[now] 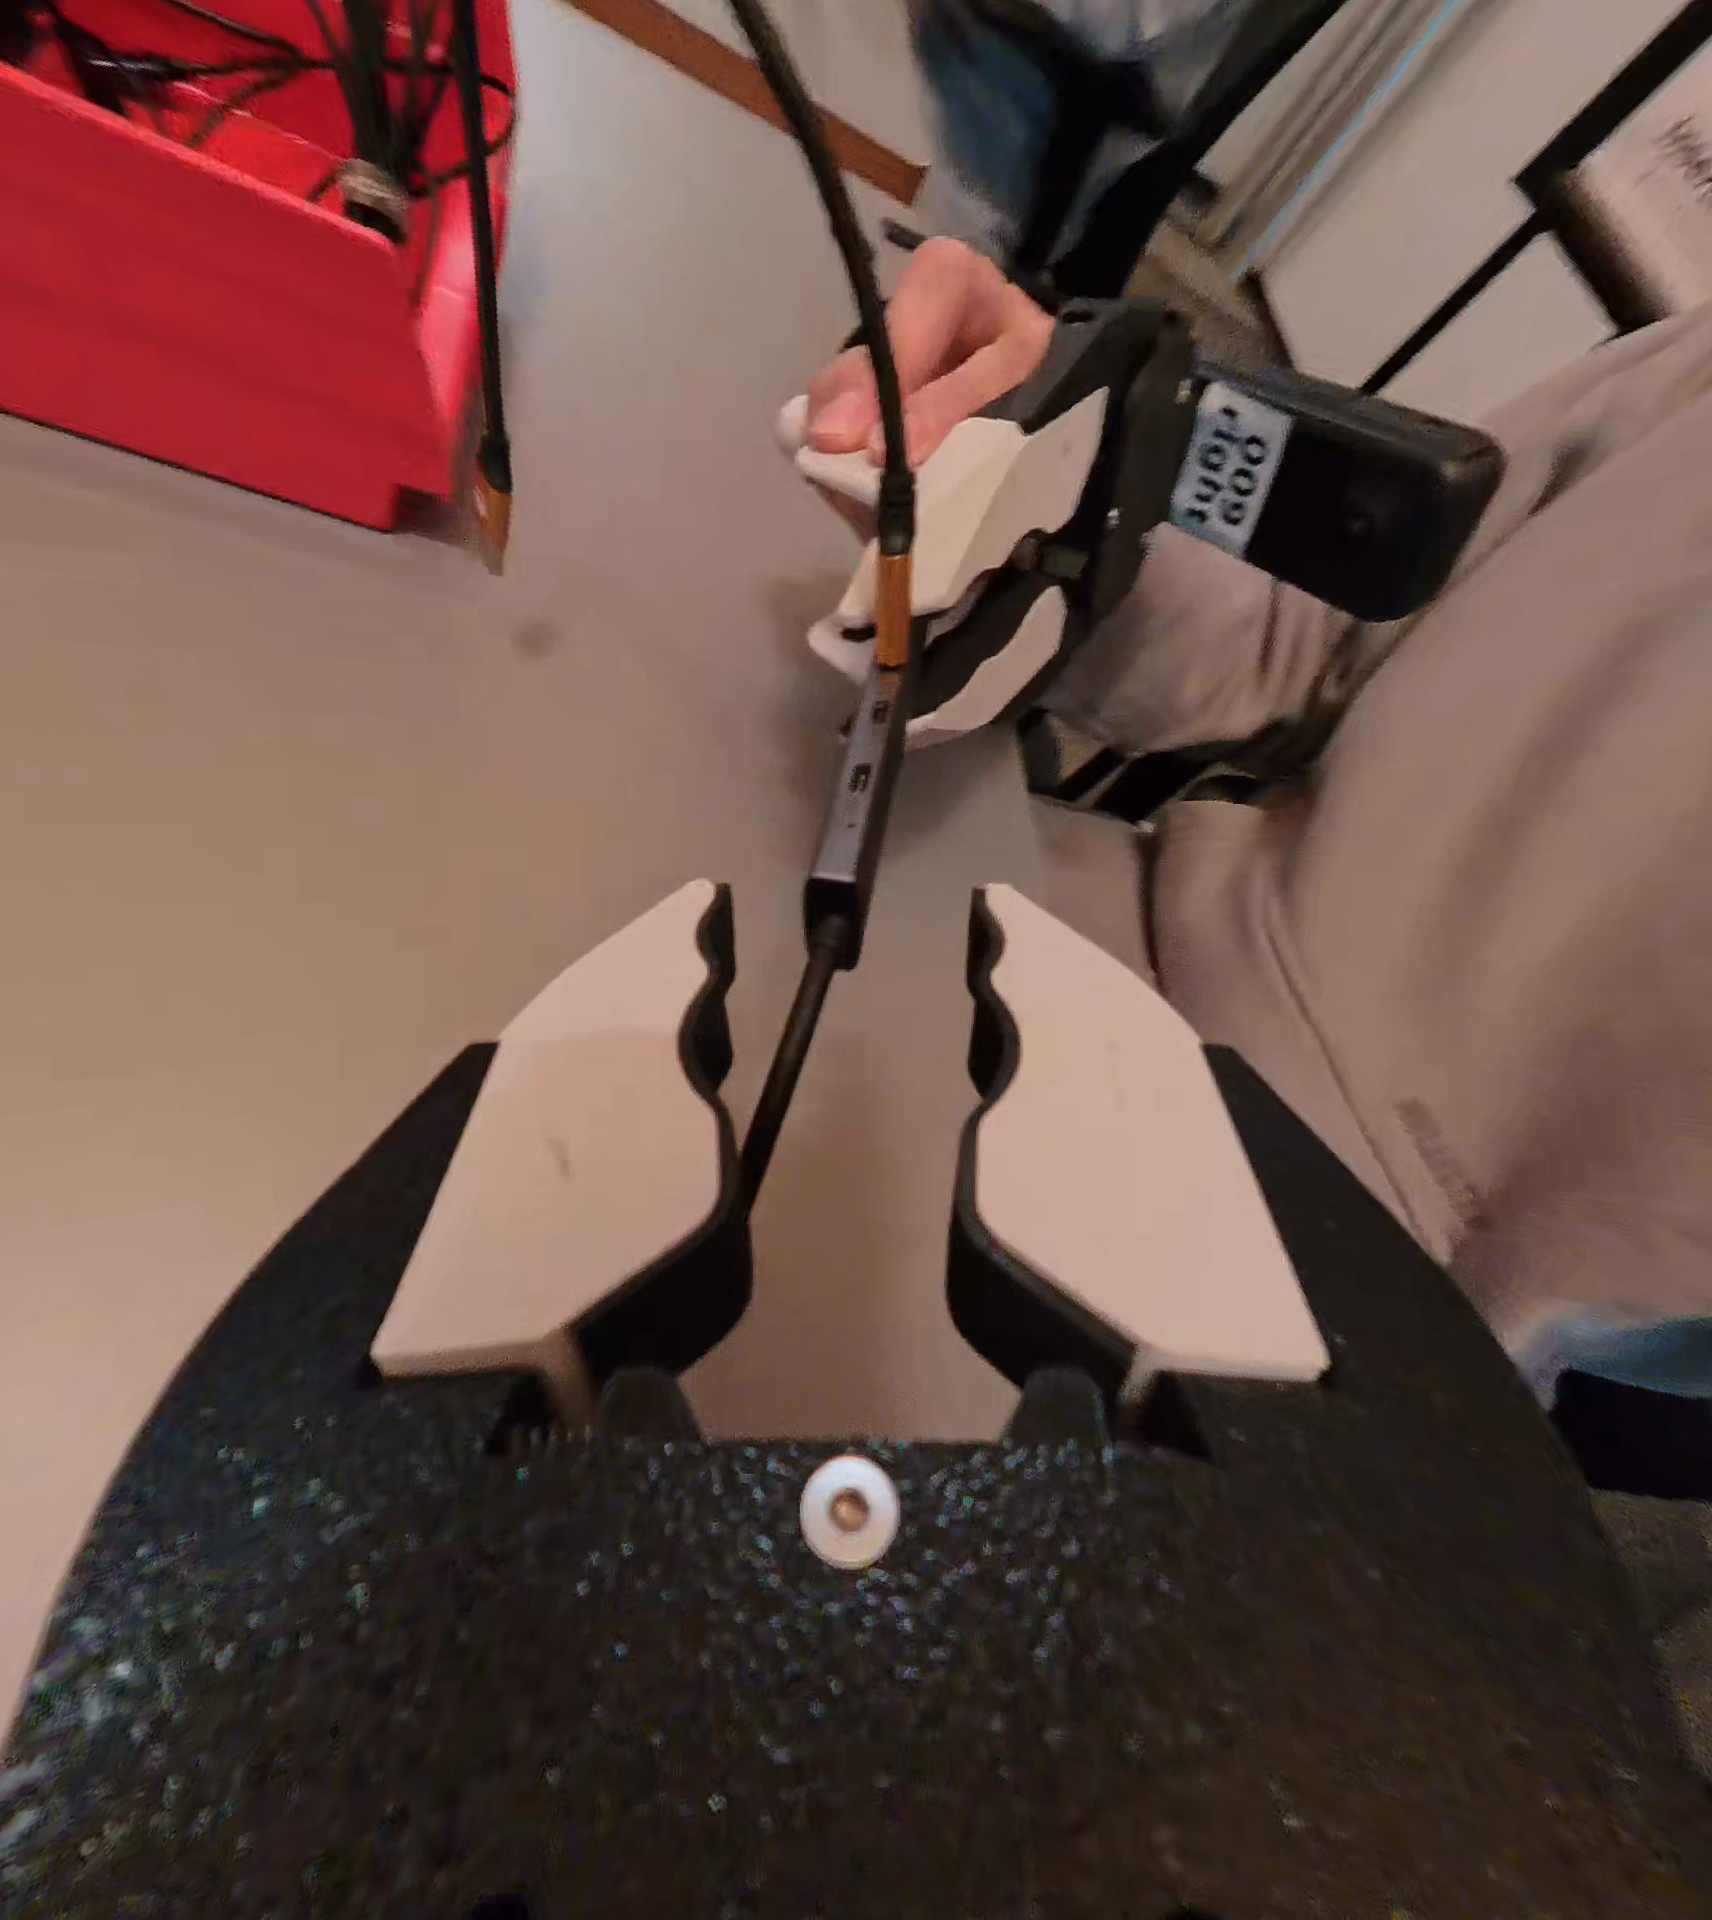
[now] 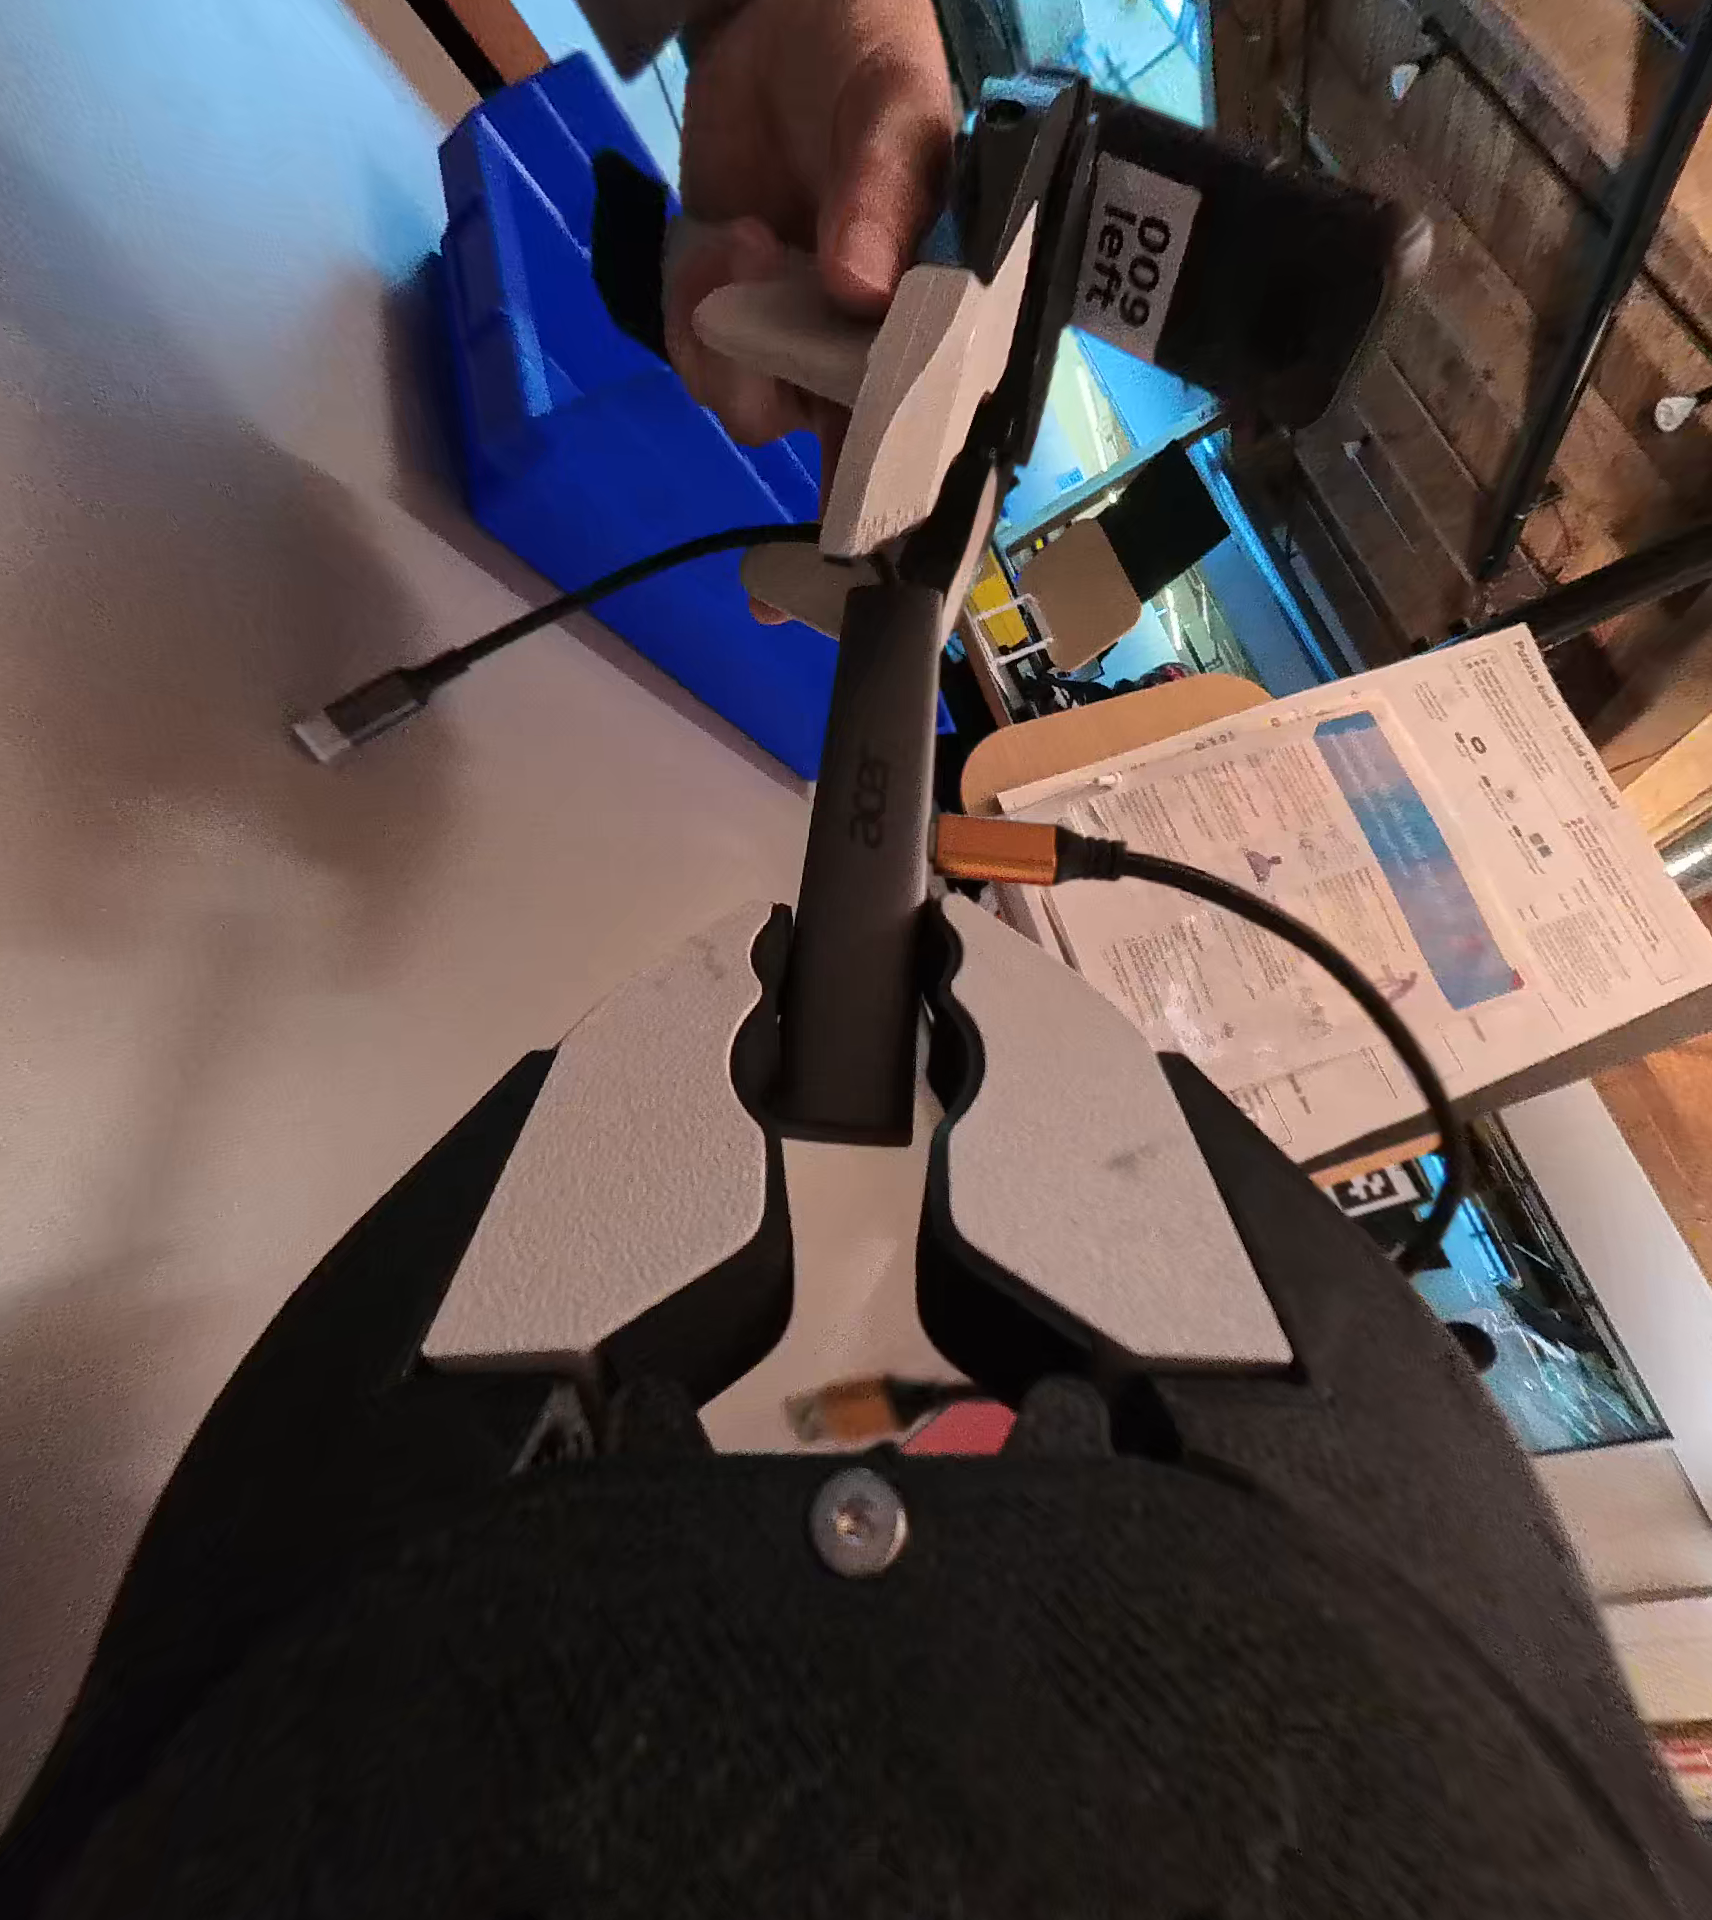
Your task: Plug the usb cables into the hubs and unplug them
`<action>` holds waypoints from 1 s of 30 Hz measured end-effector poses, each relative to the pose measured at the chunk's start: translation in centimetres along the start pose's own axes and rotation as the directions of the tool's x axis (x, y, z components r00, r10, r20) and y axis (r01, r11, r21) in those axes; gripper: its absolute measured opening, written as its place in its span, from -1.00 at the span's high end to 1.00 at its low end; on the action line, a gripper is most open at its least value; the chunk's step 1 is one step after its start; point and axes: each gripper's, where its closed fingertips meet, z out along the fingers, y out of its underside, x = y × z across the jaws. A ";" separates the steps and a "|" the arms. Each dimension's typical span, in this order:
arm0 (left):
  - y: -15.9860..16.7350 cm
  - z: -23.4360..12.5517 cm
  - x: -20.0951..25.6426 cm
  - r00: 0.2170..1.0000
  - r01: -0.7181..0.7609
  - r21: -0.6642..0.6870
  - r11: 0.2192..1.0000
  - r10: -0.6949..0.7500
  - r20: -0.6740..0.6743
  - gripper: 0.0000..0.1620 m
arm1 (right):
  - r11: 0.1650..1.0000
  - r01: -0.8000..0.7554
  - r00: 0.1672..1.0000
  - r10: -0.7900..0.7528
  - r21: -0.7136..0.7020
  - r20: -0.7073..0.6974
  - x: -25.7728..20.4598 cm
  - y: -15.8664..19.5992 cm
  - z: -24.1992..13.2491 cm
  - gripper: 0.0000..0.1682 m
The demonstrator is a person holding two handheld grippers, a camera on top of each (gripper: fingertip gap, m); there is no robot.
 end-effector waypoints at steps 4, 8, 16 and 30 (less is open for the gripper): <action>0.2 0.4 0.2 0.994 -0.110 0.053 0.993 0.110 -0.003 0.87 | 0.996 -0.091 0.995 0.090 0.022 0.029 -0.5 0.1 0.3 0.72; 0.8 0.8 -0.7 0.959 -0.257 -0.002 0.966 0.256 0.123 0.89 | 0.941 -0.338 0.928 0.328 0.029 0.178 -1.8 1.0 0.2 0.62; -2.6 -1.0 0.4 0.841 -0.500 0.061 0.864 0.467 0.272 0.89 | 0.272 -0.961 0.264 0.858 0.046 0.440 1.4 1.0 -1.4 0.49; -2.9 -0.8 1.8 0.894 -0.429 0.196 0.882 0.384 0.229 0.77 | 0.861 -0.471 0.882 0.454 0.191 0.127 1.3 0.3 -1.5 0.88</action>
